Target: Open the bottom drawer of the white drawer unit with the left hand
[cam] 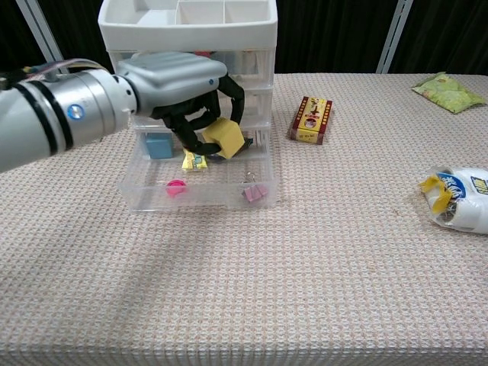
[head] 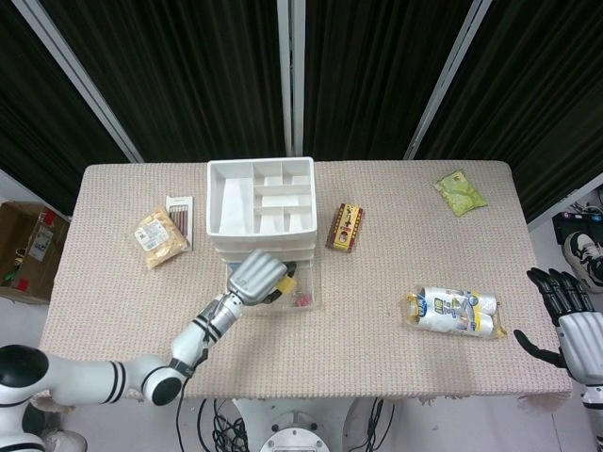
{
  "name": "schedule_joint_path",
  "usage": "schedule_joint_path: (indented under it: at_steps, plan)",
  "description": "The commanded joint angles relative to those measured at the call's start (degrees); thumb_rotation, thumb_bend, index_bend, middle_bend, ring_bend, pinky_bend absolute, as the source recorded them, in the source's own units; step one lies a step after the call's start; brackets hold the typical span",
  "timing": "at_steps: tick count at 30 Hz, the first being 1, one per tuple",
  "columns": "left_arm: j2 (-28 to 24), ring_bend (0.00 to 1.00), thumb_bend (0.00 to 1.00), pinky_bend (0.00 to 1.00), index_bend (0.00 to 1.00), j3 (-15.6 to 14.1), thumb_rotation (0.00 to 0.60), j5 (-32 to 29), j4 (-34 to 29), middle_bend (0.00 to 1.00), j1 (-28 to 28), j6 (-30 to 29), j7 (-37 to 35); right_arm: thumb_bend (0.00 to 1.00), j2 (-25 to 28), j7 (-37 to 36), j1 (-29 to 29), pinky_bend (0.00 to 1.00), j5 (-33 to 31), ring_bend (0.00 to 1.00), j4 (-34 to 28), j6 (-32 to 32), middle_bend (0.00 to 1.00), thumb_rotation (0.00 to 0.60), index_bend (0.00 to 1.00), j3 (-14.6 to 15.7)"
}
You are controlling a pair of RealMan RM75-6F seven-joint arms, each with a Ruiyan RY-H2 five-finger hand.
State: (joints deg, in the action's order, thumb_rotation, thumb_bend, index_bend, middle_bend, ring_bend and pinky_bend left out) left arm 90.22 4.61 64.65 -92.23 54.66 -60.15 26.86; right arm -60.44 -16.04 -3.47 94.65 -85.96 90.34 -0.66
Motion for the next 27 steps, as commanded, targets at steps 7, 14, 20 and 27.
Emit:
schedule_joint_path:
  at_steps: [7, 14, 20, 27]
  plan:
    - [-4.28, 0.91, 0.41, 1.0, 0.51, -9.79, 0.6, 13.91, -9.0, 0.81, -5.71, -2.53, 3.86, 0.18, -0.52, 0.39, -0.16, 0.0, 0.95, 0.0, -0.16, 0.01, 0.09, 0.6, 0.0, 0.47]
    - [-0.32, 0.88, 0.32, 1.0, 0.4, -9.62, 0.6, 14.36, -7.28, 0.78, -6.26, -0.06, 7.52, 0.17, -0.09, 0.64, 0.68, 0.0, 1.22, 0.0, -0.52, 1.42, 0.09, 0.6, 0.0, 0.72]
    - [-0.66, 0.73, 0.11, 1.0, 0.2, -8.57, 0.6, 16.85, -8.96, 0.64, -9.07, -4.6, 7.84, 0.18, 0.06, 0.43, 1.16, 0.0, 1.48, 0.0, -0.53, 2.35, 0.09, 0.6, 0.0, 0.82]
    - [-9.54, 0.71, 0.09, 0.97, 0.21, -8.17, 0.6, 22.33, -13.71, 0.61, -17.84, -19.81, 0.54, 0.18, 0.2, -0.78, 1.3, 0.0, 1.67, 0.0, 0.14, 2.84, 0.09, 0.6, 0.0, 0.83]
